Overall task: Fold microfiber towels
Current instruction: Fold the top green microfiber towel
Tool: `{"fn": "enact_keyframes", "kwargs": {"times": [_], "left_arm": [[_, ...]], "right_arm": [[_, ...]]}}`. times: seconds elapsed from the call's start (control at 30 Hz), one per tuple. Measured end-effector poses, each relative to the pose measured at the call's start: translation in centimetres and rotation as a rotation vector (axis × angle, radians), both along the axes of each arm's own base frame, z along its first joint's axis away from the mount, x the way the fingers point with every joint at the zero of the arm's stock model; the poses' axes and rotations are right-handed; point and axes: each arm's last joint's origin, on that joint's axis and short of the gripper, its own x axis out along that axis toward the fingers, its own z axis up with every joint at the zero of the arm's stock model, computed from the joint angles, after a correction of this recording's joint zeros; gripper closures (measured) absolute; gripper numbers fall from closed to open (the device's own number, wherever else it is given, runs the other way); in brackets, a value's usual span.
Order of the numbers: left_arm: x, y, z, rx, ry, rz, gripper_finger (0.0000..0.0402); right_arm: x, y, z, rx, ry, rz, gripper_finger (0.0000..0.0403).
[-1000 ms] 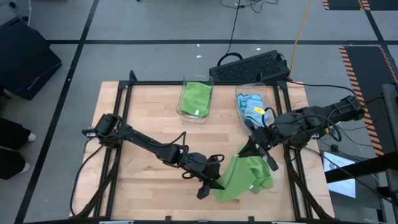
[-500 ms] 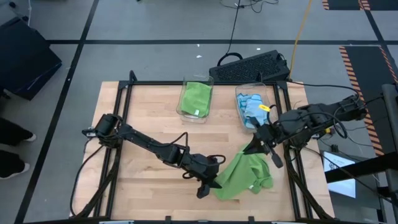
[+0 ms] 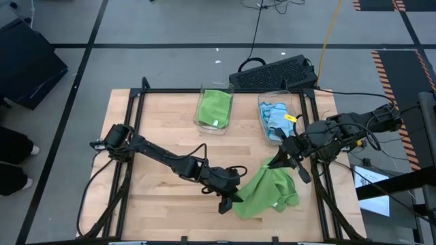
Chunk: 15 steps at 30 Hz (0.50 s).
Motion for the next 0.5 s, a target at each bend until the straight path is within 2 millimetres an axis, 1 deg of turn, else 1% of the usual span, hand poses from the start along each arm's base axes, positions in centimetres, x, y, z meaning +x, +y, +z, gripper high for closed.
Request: {"fn": "enact_keyframes", "kwargs": {"times": [0.1,0.27,0.5], "left_arm": [[-0.07,0.02,-0.13,-0.005,0.019,0.007,0.0330],[-0.20,0.07,-0.35,-0.002,0.049,0.010,0.0390],[-0.53,0.25,-0.59,0.012,0.101,0.036,0.0396]], "right_arm": [[-0.05,-0.02,0.00,-0.001,0.002,0.000,0.0399],[-0.25,-0.09,0.10,0.001,-0.003,0.000,0.0399],[-0.43,-0.39,0.22,0.005,-0.006,-0.013,0.0399]]}}
